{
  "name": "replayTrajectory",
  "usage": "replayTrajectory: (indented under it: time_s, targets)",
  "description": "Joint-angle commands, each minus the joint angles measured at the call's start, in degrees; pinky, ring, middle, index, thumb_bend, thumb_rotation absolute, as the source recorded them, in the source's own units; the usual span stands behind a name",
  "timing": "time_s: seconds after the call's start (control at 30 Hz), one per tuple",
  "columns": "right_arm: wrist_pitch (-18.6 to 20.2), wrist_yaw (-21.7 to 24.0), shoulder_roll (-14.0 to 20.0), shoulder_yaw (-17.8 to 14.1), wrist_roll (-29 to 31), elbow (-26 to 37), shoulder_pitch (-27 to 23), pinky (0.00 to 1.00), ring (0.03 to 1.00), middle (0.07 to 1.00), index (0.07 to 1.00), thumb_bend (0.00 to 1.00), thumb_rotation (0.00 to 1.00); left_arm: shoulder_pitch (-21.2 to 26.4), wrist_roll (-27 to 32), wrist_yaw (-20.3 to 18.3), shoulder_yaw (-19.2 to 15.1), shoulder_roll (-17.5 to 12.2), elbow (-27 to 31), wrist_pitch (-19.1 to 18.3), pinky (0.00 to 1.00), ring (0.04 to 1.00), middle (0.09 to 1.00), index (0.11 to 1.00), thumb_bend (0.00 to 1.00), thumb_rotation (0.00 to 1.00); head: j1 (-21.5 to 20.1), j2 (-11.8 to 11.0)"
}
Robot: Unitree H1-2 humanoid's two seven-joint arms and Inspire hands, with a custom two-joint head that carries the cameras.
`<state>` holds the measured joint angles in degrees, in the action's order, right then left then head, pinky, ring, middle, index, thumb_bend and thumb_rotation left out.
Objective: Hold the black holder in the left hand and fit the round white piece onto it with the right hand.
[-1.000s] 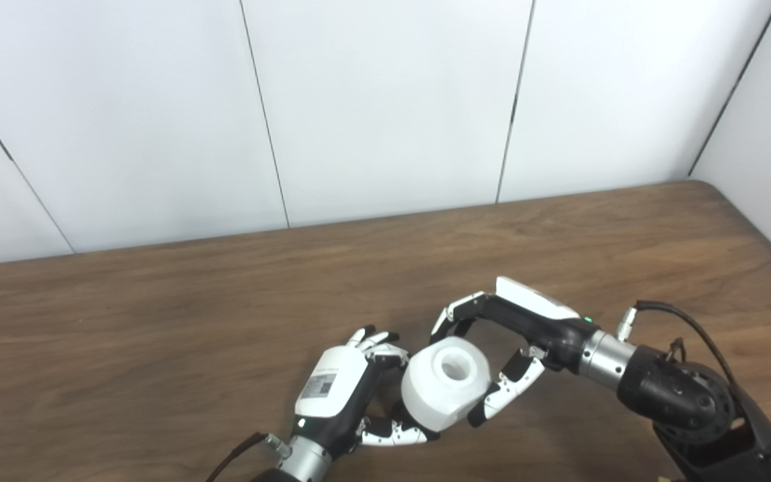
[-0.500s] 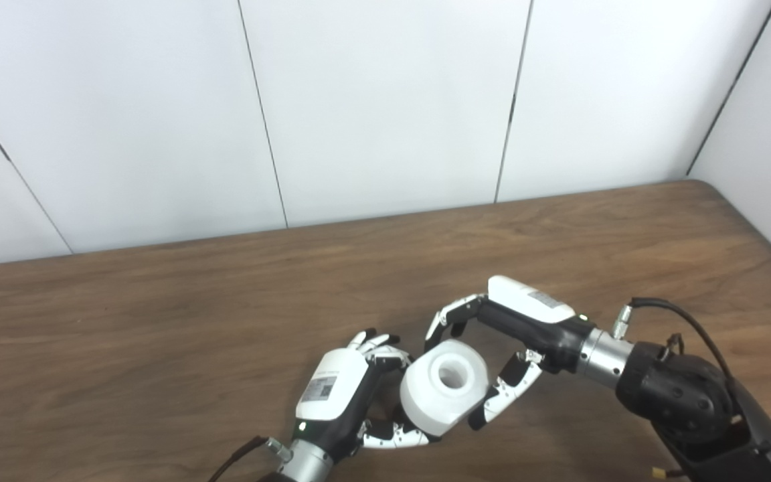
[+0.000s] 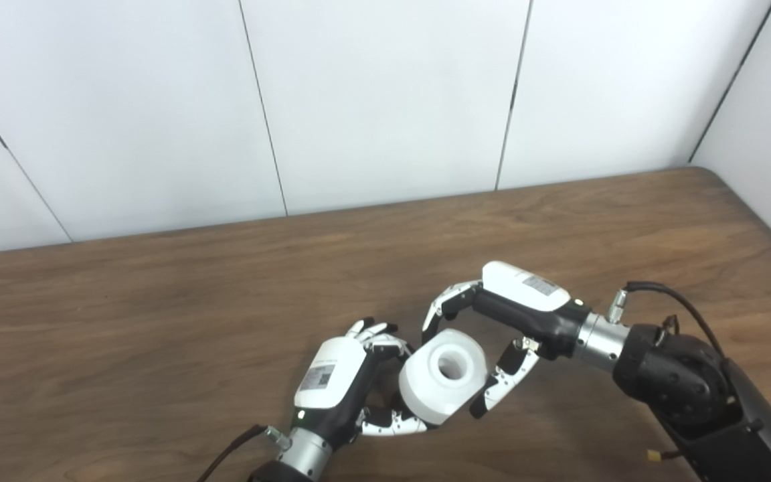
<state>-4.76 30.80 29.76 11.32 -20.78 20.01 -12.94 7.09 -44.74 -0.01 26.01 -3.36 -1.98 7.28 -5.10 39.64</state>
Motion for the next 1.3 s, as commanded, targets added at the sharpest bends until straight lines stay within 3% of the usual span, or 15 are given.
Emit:
replayTrajectory:
  time_s: [0.0, 0.4, 0.97, 1.27]
  targets:
    - [-1.37, -0.95, 0.66, -0.50, 0.12, 0.47, -1.96, 0.65, 0.730, 0.631, 0.474, 0.52, 0.13, -0.24, 0.89, 0.56, 0.36, 0.85, 1.83, 0.59, 0.98, 0.882, 0.703, 0.481, 0.52, 0.06, -0.06, 0.02]
    - [0.23, -0.05, 0.30, 0.19, -0.03, -0.31, -1.65, 0.66, 0.736, 0.636, 0.472, 0.52, 0.13, -0.94, 0.83, 0.24, 0.69, 0.95, 3.15, -0.02, 0.98, 0.880, 0.702, 0.481, 0.52, 0.06, -0.46, 0.79]
    - [10.78, 6.48, 2.56, 2.36, 0.69, 2.50, -4.33, 0.69, 0.745, 0.655, 0.474, 0.52, 0.13, -1.35, 0.34, 0.73, 2.52, 1.53, 3.07, -0.28, 0.97, 0.872, 0.697, 0.480, 0.52, 0.06, -0.70, 0.86]
    - [13.68, 8.21, 3.37, 3.78, -0.32, 3.41, -5.64, 0.67, 0.724, 0.659, 0.474, 0.52, 0.13, -1.09, 0.26, 0.86, 3.04, 2.12, 2.34, -0.51, 0.97, 0.881, 0.699, 0.481, 0.52, 0.06, -0.49, 0.91]
